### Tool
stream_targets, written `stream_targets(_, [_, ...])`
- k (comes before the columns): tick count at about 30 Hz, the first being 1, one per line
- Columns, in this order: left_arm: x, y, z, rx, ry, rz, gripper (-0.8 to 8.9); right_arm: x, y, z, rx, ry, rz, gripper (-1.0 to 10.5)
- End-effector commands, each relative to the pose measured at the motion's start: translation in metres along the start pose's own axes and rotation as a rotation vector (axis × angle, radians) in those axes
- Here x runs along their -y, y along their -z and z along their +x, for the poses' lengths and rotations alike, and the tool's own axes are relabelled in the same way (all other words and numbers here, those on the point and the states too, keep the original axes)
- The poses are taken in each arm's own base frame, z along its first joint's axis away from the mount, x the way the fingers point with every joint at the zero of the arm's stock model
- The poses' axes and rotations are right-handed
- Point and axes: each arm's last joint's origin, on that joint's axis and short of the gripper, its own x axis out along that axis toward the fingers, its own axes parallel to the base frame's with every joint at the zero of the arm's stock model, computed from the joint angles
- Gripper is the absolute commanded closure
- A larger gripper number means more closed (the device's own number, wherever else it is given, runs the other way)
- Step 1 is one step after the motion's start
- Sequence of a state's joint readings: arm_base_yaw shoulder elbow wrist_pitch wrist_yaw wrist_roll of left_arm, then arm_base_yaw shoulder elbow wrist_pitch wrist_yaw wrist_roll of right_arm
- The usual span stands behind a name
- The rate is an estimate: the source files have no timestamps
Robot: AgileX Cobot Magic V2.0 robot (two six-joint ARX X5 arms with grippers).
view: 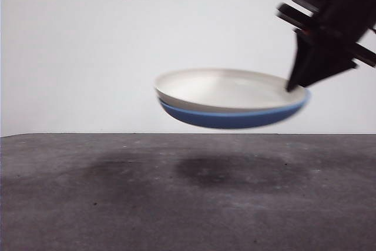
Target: Pick up the white plate, put it on the blue plate, put it on desk
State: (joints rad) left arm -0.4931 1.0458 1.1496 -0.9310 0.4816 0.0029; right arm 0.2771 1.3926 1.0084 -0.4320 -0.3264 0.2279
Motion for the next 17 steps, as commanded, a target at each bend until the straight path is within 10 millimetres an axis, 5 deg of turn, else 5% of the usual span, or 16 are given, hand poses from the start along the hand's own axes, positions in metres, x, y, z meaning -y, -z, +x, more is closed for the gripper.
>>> stream_targets(1, [0.002, -0.004, -0.001, 0.017, 0.011, 0.025, 5.25, -0.013, -0.009, 0.009, 0.028, -0.045, 0.025, 9.4])
stream_targets(10, [0.002, -0.004, -0.001, 0.016, 0.011, 0.025, 5.25, -0.03, -0.003, 0.06, -0.012, -0.084, 0.043, 9.4])
stream_targets(17, [0.002, -0.004, -0.001, 0.016, 0.011, 0.025, 5.25, -0.023, 0.01, 0.1, -0.085, -0.065, 0.075, 9.4])
